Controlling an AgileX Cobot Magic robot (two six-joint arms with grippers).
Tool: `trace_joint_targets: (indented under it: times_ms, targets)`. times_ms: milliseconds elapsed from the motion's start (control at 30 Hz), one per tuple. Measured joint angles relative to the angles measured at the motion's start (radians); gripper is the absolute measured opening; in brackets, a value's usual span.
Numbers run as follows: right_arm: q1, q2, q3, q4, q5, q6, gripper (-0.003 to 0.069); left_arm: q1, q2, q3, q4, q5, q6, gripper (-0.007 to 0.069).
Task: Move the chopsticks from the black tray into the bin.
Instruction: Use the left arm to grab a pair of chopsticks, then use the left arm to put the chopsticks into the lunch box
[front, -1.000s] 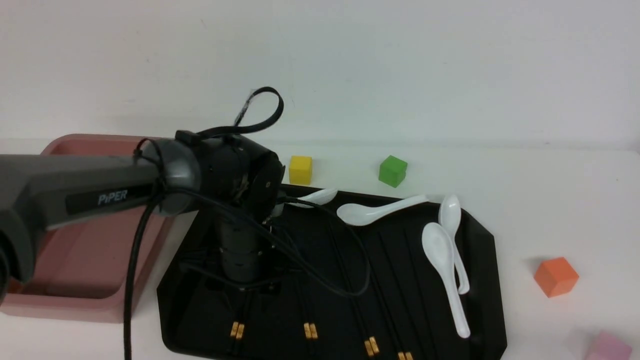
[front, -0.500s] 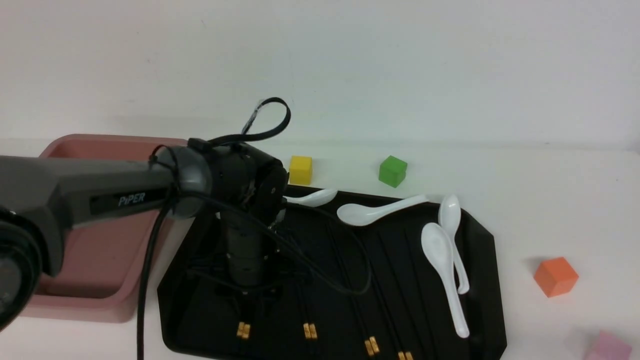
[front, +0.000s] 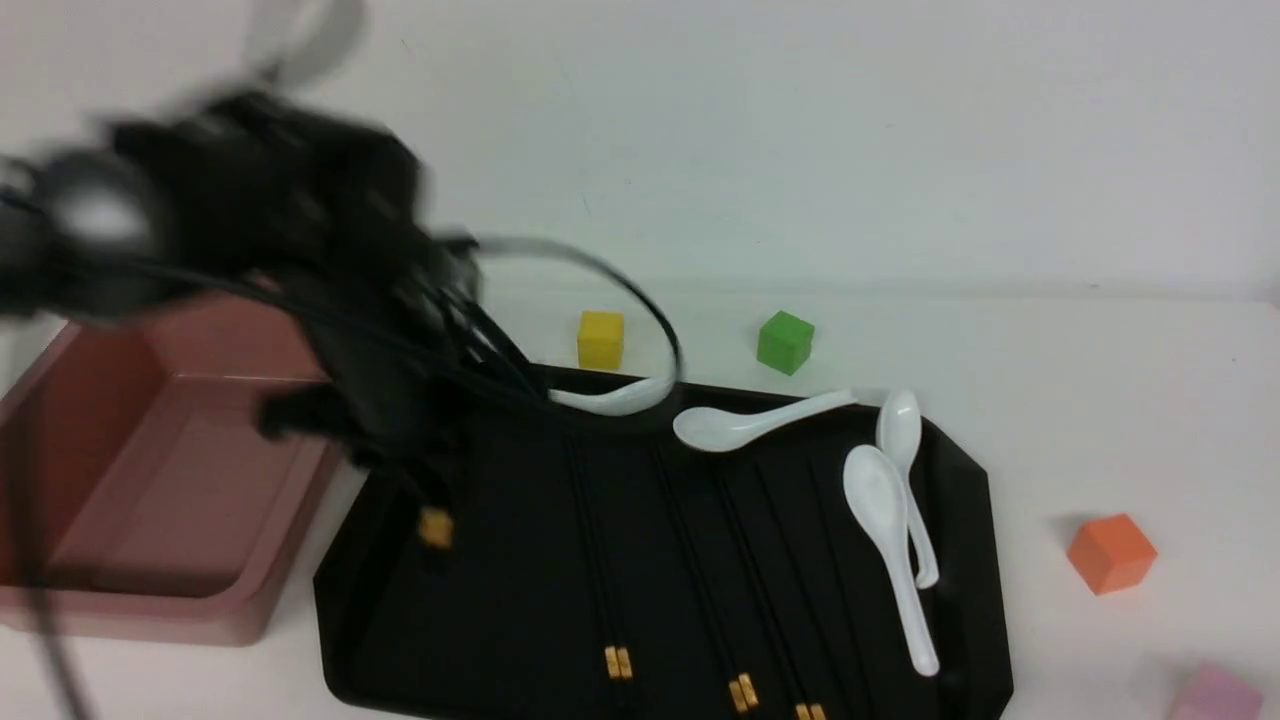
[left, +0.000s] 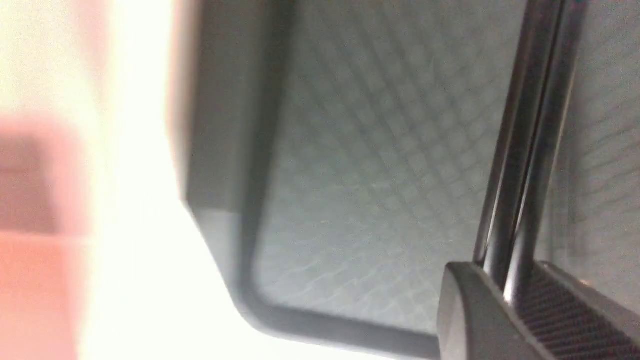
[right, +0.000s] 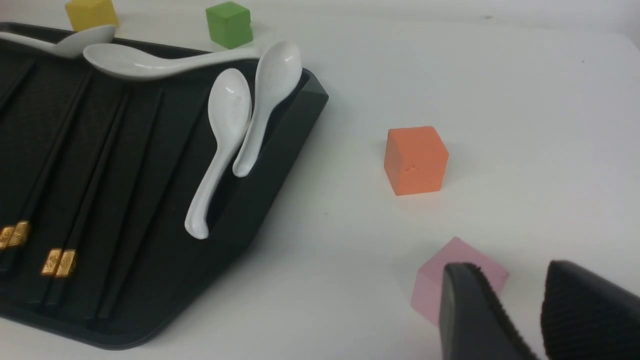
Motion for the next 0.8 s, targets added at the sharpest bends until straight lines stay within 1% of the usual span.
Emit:
trace_joint_targets:
  times_ms: [67,100,167,200,233,267,300,333,367,400,467,633,700,800]
  targets:
    - [0.000,0.000,0.000,0.000,0.000,0.000,0.0239,0.118,-0.071,-0.016,-0.025,0.041,0.040,0.0114]
    - [0.000,0.000,0.000,0.000,0.000,0.000,0.0239,0.156,-0.083,-0.018,-0.036,0.051,0.054,0.0114]
    - [0.000,0.000,0.000,0.000,0.000,0.000,0.0239,0.271,-0.099,-0.017,-0.073,0.080,0.097,0.0114]
    - [0.000,0.000,0.000,0.000,0.000,0.000,0.0239,0.356,-0.095,-0.010,-0.108,0.080,0.128,0.0114]
    - [0.000,0.000,0.000,0.000,0.000,0.000,0.0239,0.367,-0.093,-0.008,-0.113,0.080,0.128,0.0114]
    - [0.000,0.000,0.000,0.000,0.000,0.000,0.0239,0.438,-0.076,0.005,-0.153,0.061,0.163,0.0114]
    - [0.000,0.000,0.000,0.000,0.000,0.000,0.0239,0.455,-0.070,0.008,-0.163,0.055,0.172,0.0114]
    - [0.000,0.000,0.000,0.000,0.000,0.000,0.0239,0.511,-0.033,0.018,-0.200,0.029,0.210,0.0114]
    - [0.000,0.000,0.000,0.000,0.000,0.000,0.0239,0.511,-0.028,0.019,-0.203,0.025,0.214,0.0114]
    - [0.000,0.000,0.000,0.000,0.000,0.000,0.0239,0.540,0.011,0.024,-0.216,0.000,0.253,0.0114]
    - [0.000,0.000,0.000,0.000,0.000,0.000,0.0239,0.549,0.056,0.024,-0.217,-0.019,0.275,0.0114]
    - [0.000,0.000,0.000,0.000,0.000,0.000,0.0239,0.550,0.138,0.024,-0.182,-0.079,0.290,0.0114]
    - [0.000,0.000,0.000,0.000,0.000,0.000,0.0239,0.550,0.173,0.024,-0.162,-0.102,0.287,0.0127]
    - [0.000,0.000,0.000,0.000,0.000,0.000,0.0239,0.550,0.189,0.024,-0.152,-0.111,0.287,0.0183]
